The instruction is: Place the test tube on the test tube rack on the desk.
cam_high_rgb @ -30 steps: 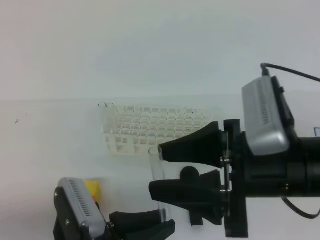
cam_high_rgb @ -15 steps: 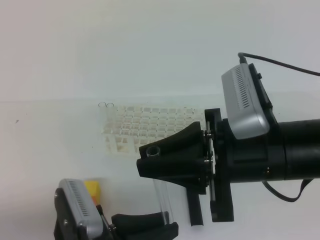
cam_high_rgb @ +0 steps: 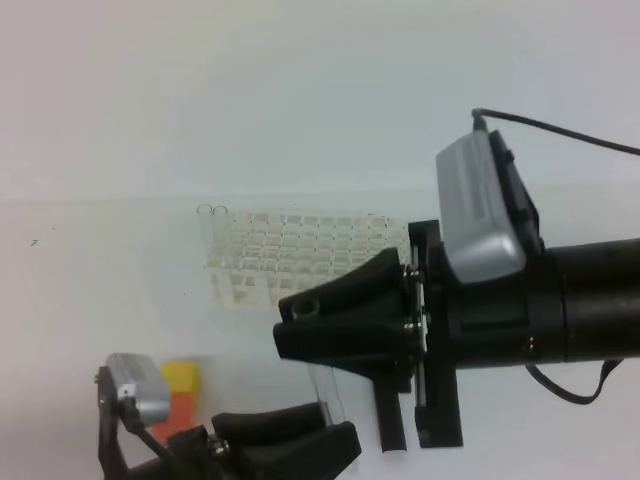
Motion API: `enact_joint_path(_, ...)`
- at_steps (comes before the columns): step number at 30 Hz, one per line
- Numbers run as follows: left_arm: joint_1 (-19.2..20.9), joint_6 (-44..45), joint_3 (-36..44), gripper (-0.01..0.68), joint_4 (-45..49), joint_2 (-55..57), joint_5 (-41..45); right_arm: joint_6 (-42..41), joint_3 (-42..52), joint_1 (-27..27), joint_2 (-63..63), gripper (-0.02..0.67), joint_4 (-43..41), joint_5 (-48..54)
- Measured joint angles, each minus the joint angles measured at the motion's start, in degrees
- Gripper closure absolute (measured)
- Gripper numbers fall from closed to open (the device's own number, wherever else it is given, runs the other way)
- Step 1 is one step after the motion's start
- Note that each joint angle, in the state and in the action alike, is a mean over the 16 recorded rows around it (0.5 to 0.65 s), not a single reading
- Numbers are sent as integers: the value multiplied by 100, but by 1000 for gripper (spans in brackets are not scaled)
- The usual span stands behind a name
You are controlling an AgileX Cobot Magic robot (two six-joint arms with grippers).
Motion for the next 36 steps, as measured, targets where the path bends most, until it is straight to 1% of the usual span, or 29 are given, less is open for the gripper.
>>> enact_joint_path(3, 2, -183, 1, 330, 6, 0, -58, 8, -2, 4, -42, 527, -196, -63)
enact_joint_path(5, 3, -249, 1, 309, 14, 0, -97, 25, -3, 6, -99, 527, -366, -125)
enact_joint_path(7, 5, -287, 1, 302, 32, 0, -127, 73, -3, 8, -184, 527, -567, -204)
enact_joint_path(9, 6, -305, 1, 312, 57, 0, -142, 156, -3, 10, -302, 527, -802, -304)
enact_joint_path(12, 6, -308, 1, 356, 97, 0, -146, 347, -2, 10, -546, 527, -1212, -487)
enact_joint_path(20, 7, -308, 1, 545, 117, -3, -156, 1202, 3, 10, -1440, 527, -2493, -987)
enact_joint_path(24, 7, -308, 1, 613, 118, -3, -191, 1710, 6, 10, -1853, 527, -3122, -1141)
enact_joint_path(30, 7, -308, 1, 664, 118, -3, -250, 2358, 7, 10, -2245, 527, -3904, -1234)
enact_joint_path(36, 6, -310, 1, 673, 121, 0, -286, 2773, 7, 10, -2384, 527, -4440, -1244)
